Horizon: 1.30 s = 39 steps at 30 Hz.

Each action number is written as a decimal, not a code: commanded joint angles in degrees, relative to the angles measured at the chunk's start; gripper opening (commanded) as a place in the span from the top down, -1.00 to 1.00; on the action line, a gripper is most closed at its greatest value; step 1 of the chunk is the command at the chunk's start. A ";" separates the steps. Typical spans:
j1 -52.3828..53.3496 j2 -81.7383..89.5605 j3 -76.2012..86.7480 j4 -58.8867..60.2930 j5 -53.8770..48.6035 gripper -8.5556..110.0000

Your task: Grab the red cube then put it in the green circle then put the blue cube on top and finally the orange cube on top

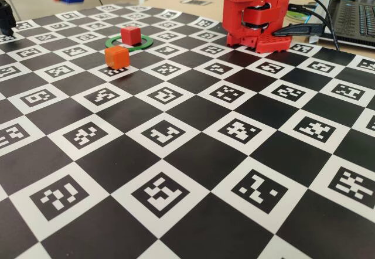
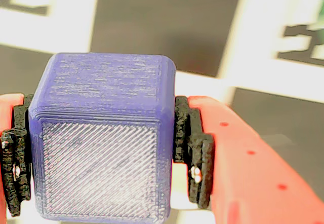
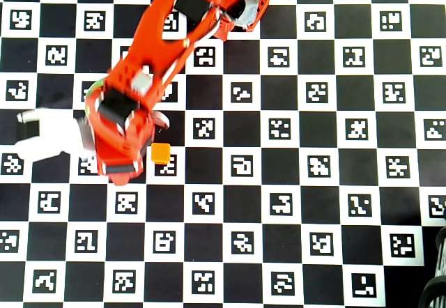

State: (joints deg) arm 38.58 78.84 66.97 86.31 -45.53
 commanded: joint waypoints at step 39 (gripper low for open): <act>15.21 18.46 38.67 -21.36 -7.29 0.78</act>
State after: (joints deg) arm 54.58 89.65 106.26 65.92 -52.21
